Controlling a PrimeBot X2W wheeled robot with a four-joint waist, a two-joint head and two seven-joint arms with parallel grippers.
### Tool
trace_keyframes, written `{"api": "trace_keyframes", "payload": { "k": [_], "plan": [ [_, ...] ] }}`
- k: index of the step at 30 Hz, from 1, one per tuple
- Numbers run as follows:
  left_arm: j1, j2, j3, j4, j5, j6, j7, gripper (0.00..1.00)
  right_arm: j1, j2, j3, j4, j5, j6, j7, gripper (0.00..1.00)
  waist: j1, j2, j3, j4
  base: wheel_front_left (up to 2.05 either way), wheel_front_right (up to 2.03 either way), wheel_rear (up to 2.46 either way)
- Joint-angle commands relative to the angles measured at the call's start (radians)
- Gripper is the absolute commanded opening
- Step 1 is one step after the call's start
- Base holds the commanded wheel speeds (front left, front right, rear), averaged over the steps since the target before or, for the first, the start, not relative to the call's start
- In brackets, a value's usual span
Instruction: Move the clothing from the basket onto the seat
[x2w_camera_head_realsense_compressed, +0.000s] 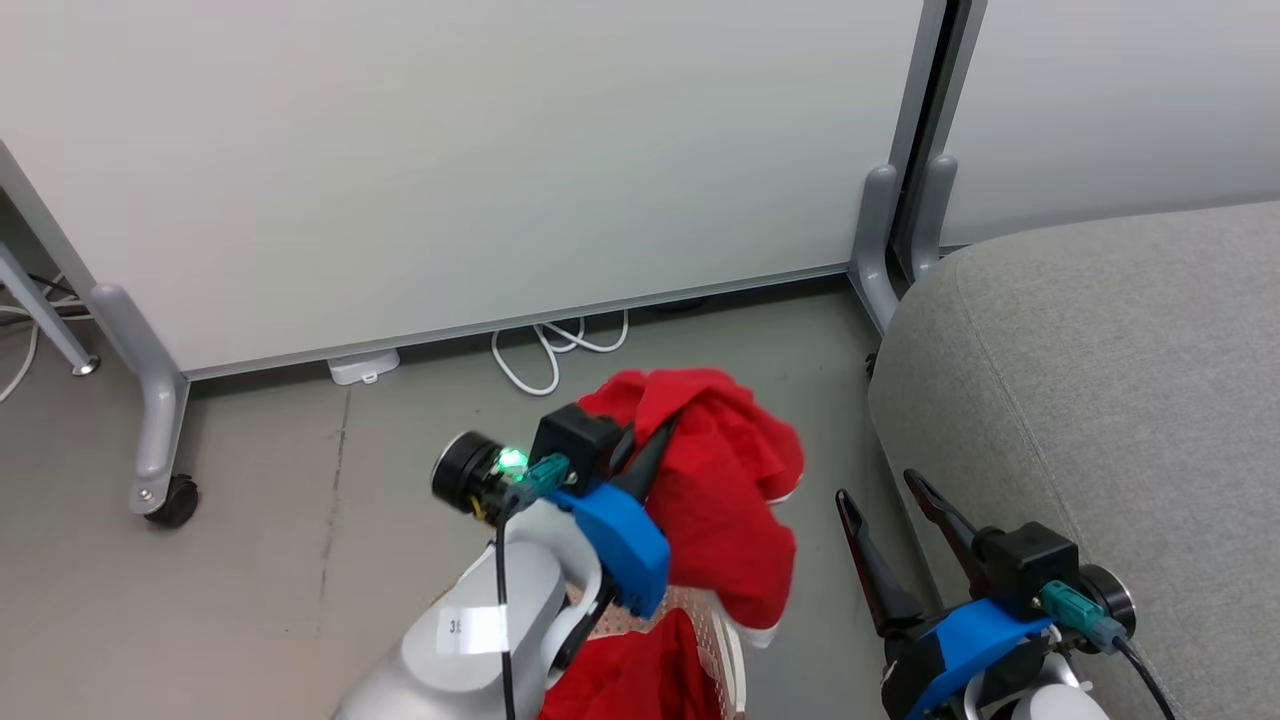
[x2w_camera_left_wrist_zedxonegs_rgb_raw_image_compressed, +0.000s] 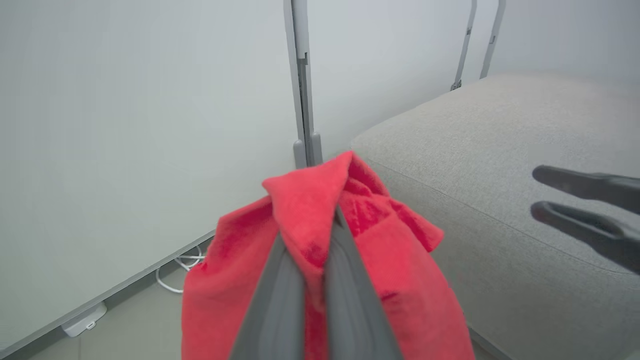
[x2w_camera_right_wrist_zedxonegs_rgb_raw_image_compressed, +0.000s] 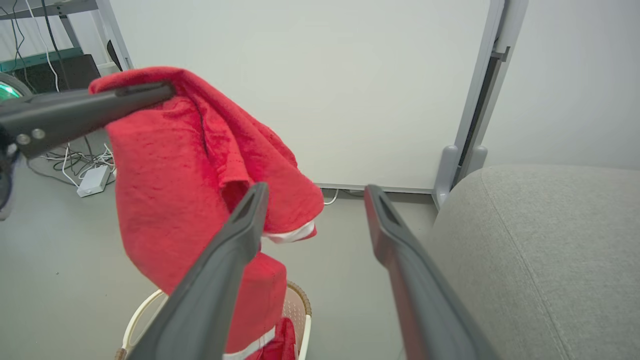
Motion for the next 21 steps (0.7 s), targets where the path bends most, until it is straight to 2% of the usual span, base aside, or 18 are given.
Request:
{"api": "trace_keyframes", "payload": {
  "k": [1,9,21],
  "plan": [
    [-0.028,-0.001,-0.009,-0.013,-0.012,0.008,-0.006,0.00,0.016,-0.004,0.002,-0.005,-0.001,0.000,0.004,1.00,0.0003,-0.0001,-0.002,0.000,0.00,0.00,0.00],
    [-0.126,0.000,-0.106,-0.071,-0.124,0.035,0.004,0.00,0.022,-0.004,0.005,-0.021,0.004,0.000,0.014,1.00,0.0003,-0.0001,-0.016,0.000,0.00,0.00,0.00],
    [-0.179,0.000,-0.212,-0.066,-0.251,0.080,-0.006,0.00,0.019,-0.004,0.013,-0.029,0.004,0.000,0.020,1.00,0.0003,-0.0001,-0.014,-0.006,0.00,0.00,0.00]
  ]
}}
